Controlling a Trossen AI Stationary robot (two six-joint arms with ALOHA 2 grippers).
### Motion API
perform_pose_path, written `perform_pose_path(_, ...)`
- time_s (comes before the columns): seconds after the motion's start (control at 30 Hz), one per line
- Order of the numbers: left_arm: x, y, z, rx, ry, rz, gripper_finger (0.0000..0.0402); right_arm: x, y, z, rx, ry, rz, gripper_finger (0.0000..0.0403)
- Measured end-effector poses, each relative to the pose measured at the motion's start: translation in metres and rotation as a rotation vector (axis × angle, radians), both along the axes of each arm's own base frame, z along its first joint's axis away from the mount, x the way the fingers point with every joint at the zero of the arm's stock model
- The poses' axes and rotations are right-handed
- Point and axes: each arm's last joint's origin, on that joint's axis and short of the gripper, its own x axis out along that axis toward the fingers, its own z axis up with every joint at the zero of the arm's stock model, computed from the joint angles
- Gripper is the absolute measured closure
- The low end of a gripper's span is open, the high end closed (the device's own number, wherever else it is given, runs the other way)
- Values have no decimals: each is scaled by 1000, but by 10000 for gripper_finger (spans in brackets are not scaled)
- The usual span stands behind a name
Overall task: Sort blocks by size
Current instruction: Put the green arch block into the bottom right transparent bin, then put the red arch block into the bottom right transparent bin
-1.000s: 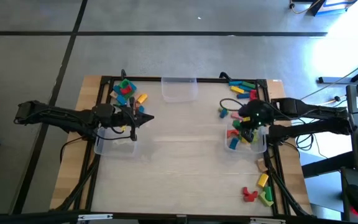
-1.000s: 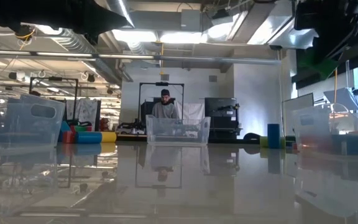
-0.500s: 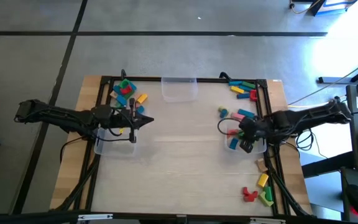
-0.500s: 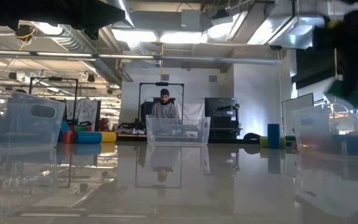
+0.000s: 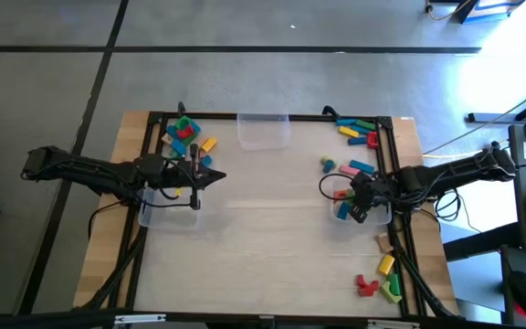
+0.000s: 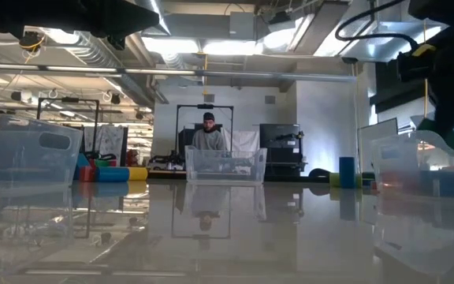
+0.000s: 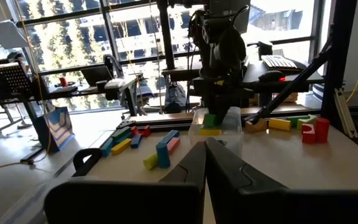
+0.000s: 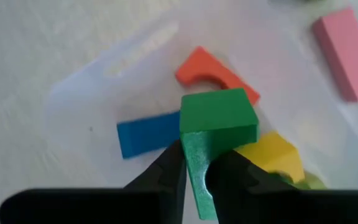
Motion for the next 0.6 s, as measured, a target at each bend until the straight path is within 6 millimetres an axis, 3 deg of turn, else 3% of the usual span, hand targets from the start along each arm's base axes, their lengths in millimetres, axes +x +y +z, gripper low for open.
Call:
perform_pose_path(0.33,0,0,0,-8,-6,0,398,2,1,8,21,-19,31,235)
perform_pose_path(0.6,0,1,0,-9,1,4,377,35,5,45,-161,-434,168,189)
